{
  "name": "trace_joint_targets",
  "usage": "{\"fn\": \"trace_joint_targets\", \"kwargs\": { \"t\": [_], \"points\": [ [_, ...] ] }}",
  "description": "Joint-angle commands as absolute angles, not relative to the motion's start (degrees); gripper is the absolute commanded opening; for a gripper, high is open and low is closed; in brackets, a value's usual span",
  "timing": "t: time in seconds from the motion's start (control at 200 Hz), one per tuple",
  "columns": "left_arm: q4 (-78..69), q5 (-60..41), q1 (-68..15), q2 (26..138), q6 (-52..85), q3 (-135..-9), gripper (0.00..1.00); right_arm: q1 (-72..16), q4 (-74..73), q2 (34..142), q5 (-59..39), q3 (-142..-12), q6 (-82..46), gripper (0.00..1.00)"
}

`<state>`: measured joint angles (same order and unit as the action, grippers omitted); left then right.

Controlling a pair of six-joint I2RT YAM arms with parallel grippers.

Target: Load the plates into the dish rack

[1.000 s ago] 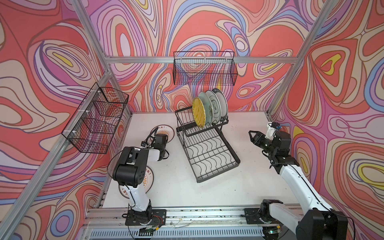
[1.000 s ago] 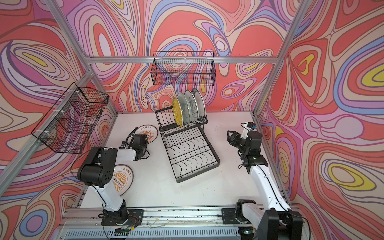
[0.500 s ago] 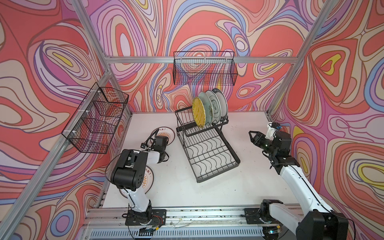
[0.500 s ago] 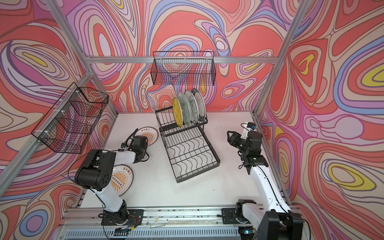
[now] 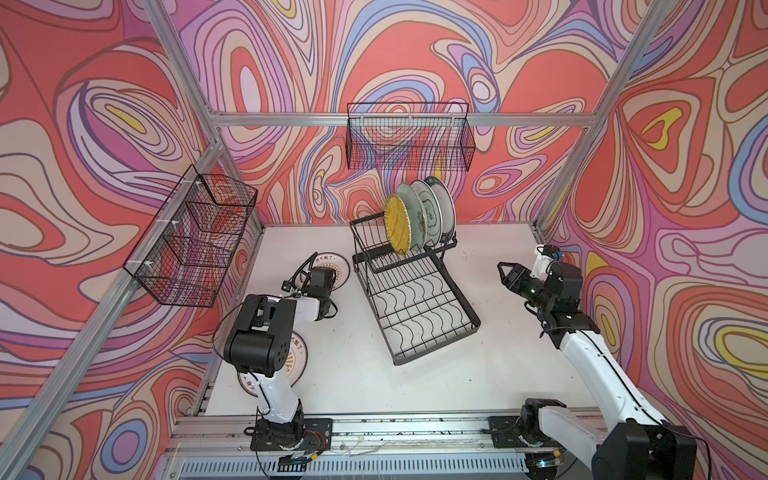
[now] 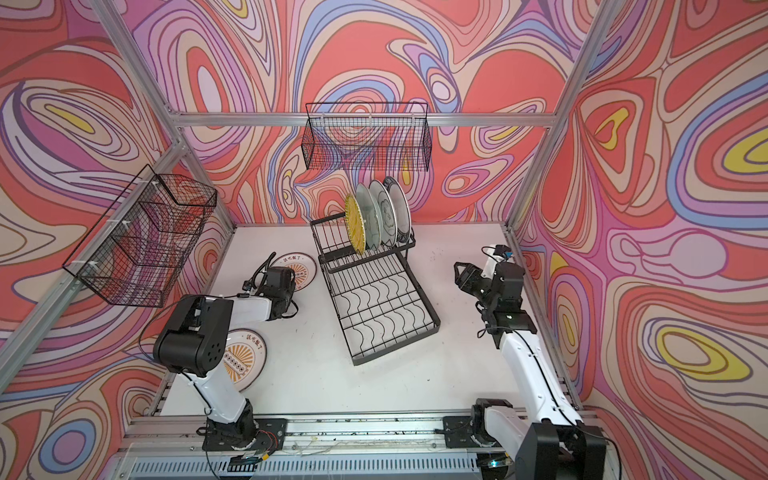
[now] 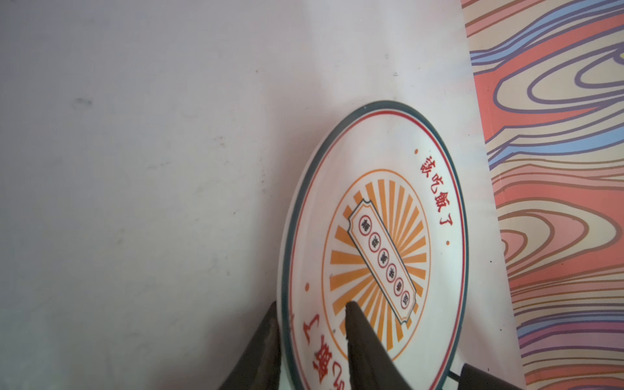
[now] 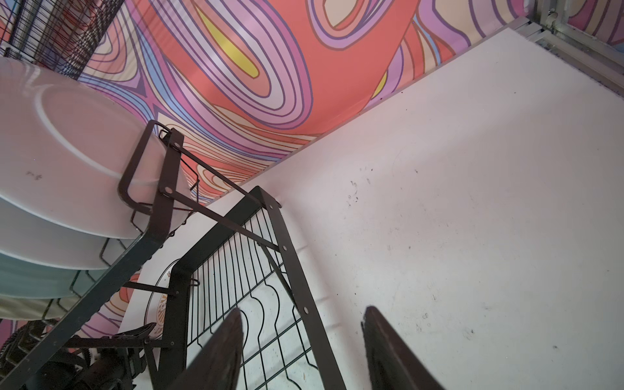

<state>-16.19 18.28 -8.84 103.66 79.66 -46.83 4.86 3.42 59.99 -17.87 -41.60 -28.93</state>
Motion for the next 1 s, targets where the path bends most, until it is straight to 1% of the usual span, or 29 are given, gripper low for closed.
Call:
{"fn": "trace_joint_targets", "kwargs": {
  "t": [0.0, 0.065, 0.15, 0.326, 0.711, 0.997],
  "points": [
    [-12.7, 16.2, -7.8, 107.5, 79.4, -47.2, 0.32, 5.3, 3.5, 59.4, -17.5, -41.2, -27.9, 0.58],
    [-13.0, 15.9, -7.7, 108.3, 79.2, -47.7, 0.28, 5.4, 3.5, 59.3, -17.5, -41.2, -27.9, 0.58],
    [-12.9, 15.8, -7.6, 108.8, 78.5, -48.1, 0.20, 5.4, 3.6, 59.3, -17.5, -41.3, -27.9, 0.58],
    [-12.8, 16.5, -7.6, 107.7, 78.1, -47.4, 0.10, 5.4, 3.7, 59.3, -17.7, -41.3, -28.0, 0.58],
    [-8.7, 20.7, -7.6, 101.2, 73.5, -46.2, 0.00, 5.4, 3.4, 59.3, -18.2, -41.4, -28.4, 0.58],
    [-1.0, 23.7, -7.7, 96.4, 68.5, -46.8, 0.00, 5.4, 3.1, 59.4, -18.6, -41.4, -28.7, 0.58]
  ]
}}
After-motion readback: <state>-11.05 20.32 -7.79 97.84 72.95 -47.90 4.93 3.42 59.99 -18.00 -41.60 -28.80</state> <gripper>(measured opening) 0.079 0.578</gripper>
